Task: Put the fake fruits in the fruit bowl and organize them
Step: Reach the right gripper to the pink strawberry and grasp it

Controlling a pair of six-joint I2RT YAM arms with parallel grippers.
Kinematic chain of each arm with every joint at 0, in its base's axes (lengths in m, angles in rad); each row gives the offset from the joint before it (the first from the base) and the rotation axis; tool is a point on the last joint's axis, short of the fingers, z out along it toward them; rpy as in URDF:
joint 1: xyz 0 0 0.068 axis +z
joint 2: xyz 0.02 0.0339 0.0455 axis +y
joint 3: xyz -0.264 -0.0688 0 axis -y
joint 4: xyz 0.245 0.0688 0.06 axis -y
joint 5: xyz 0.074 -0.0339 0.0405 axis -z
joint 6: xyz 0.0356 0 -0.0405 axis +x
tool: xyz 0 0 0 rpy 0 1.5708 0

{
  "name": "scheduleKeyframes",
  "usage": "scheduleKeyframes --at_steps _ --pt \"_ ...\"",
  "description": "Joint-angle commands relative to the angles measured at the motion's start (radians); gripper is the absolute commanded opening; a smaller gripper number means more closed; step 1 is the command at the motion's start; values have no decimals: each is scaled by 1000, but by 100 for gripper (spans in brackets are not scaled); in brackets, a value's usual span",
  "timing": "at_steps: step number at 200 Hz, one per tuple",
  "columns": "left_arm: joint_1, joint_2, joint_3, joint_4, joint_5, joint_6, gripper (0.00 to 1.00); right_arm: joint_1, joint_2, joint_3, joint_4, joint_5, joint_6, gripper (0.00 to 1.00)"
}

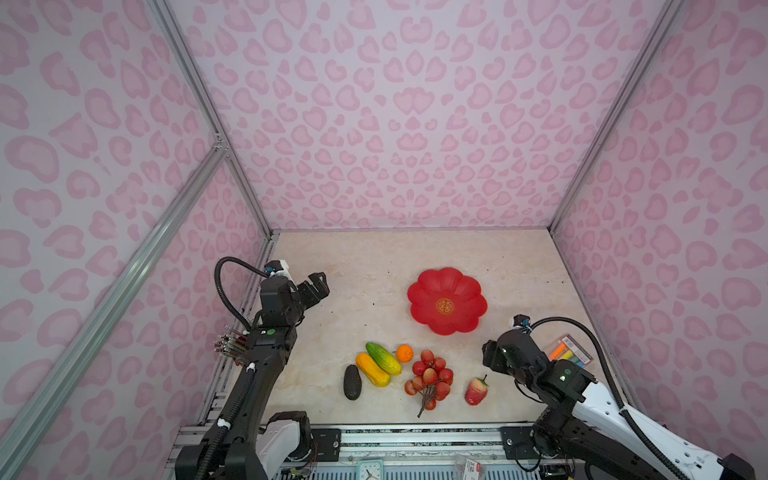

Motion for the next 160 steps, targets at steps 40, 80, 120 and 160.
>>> scheduleKeyframes --at_steps 40,80,120,160 --pt "0 -28 -5 -46 46 -16 99 272 114 -40 -11 64 323 77" --pt "0 -55 1 -74 44 -16 99 344 178 -86 102 5 397 76" --pt "1 -78 7 -110 70 -21 99 389 225 -133 160 -3 473 72" --pt "0 -106 -24 -182 69 -52 97 391 222 -146 146 63 479 52"
